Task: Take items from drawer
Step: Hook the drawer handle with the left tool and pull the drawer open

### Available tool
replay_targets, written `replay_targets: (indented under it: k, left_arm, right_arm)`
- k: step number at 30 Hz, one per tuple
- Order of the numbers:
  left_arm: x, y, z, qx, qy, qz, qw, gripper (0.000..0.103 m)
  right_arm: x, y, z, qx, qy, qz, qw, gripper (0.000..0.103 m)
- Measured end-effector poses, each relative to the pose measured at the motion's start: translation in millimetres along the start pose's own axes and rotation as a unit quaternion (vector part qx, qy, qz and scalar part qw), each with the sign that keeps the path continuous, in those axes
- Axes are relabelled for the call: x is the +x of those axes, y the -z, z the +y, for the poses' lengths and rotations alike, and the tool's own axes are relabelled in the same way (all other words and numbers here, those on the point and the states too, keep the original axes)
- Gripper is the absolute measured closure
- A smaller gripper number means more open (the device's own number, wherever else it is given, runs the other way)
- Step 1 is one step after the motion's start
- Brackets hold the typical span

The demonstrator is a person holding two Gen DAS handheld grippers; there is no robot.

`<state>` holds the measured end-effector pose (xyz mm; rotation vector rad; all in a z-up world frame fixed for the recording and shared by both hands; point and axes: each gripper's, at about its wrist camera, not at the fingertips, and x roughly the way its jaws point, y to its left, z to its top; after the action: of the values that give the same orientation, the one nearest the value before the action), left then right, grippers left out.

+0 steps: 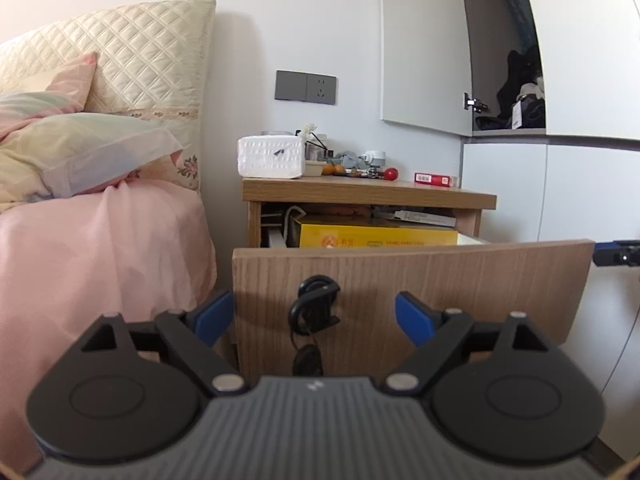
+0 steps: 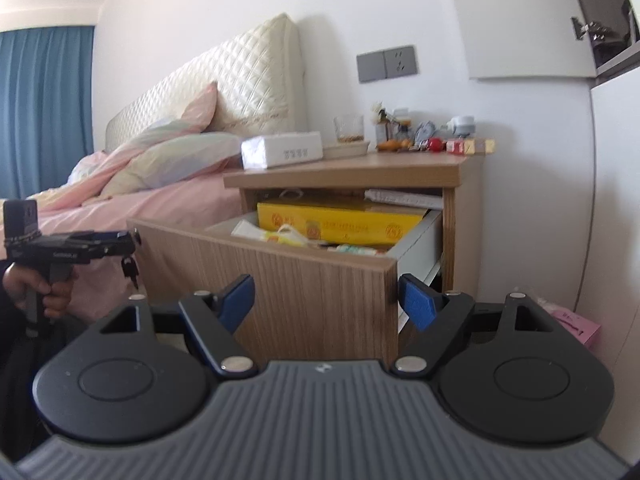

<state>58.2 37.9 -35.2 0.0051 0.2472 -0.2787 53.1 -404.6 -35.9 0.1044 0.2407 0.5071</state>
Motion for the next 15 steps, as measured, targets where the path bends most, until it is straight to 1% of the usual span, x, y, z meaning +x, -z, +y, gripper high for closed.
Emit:
replay_targets:
  k: [3,6,10,13,15]
  left_arm:
    - [-6.4,-4.2,-3.0,-0.011,0.009,0.002,0.9999,0.01]
    - [-10.6,-8.9,-7.0,-0.017,0.01,0.006,0.9998,0.01]
    - [-18.2,-19.8,-14.5,-0.033,0.005,0.002,0.9994,0.01]
    - [-26.2,-29.7,-20.9,-0.043,0.0,-0.005,0.9991,0.01]
    - [-33.2,-36.0,-25.1,-0.048,0.004,-0.011,0.9988,0.01]
  right_arm:
    - [-8.7,-5.7,4.4,0.014,0.034,-0.004,0.999,0.021]
    - [-16.8,-9.4,9.8,0.018,0.051,-0.009,0.999,0.021]
    - [-20.9,-16.7,21.8,0.03,0.062,-0.021,0.997,0.021]
    - [-18.2,-22.6,30.7,0.046,0.058,-0.031,0.997,0.021]
    - [-12.9,-27.7,37.7,0.049,0.057,-0.032,0.997,0.021]
